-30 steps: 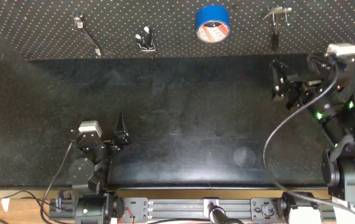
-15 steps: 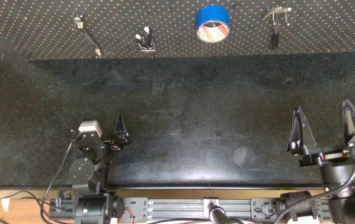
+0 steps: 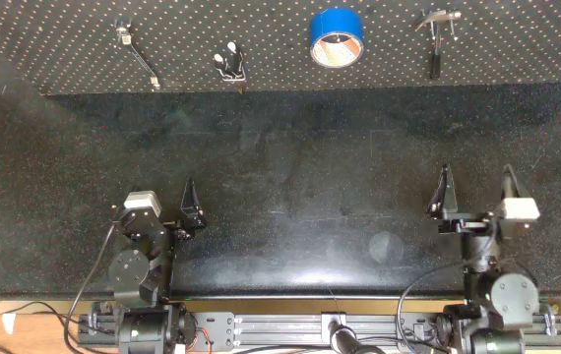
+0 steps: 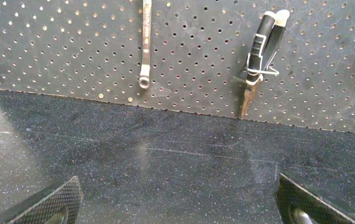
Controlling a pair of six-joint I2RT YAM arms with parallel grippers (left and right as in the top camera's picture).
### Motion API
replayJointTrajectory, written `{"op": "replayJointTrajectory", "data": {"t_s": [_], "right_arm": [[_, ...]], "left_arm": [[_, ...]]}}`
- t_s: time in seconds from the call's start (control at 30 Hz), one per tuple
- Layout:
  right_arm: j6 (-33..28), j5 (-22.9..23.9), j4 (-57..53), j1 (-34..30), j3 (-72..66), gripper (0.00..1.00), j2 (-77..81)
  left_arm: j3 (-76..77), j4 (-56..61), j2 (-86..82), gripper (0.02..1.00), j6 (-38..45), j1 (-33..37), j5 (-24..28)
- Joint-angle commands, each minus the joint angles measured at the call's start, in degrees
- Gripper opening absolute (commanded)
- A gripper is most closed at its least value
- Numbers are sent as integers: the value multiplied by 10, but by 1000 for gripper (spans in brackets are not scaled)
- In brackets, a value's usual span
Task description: Place Tools Onto Pegboard
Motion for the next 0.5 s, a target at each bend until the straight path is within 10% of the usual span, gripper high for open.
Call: {"op": "replayJointTrajectory", "data": {"t_s": [0.03, 0.27, 0.5], "right_arm": [[-6, 21, -19, -17, -43, 972, -7], [-49, 48, -64, -44, -43, 972, -7], [-125, -38, -71, -71, -43, 974, -7]], "left_arm": [[-3, 0, -1, 998, -5, -2, -4], [-3, 0, -1, 996, -5, -2, -5], [-3, 0, -1, 996, -5, -2, -4]]}}
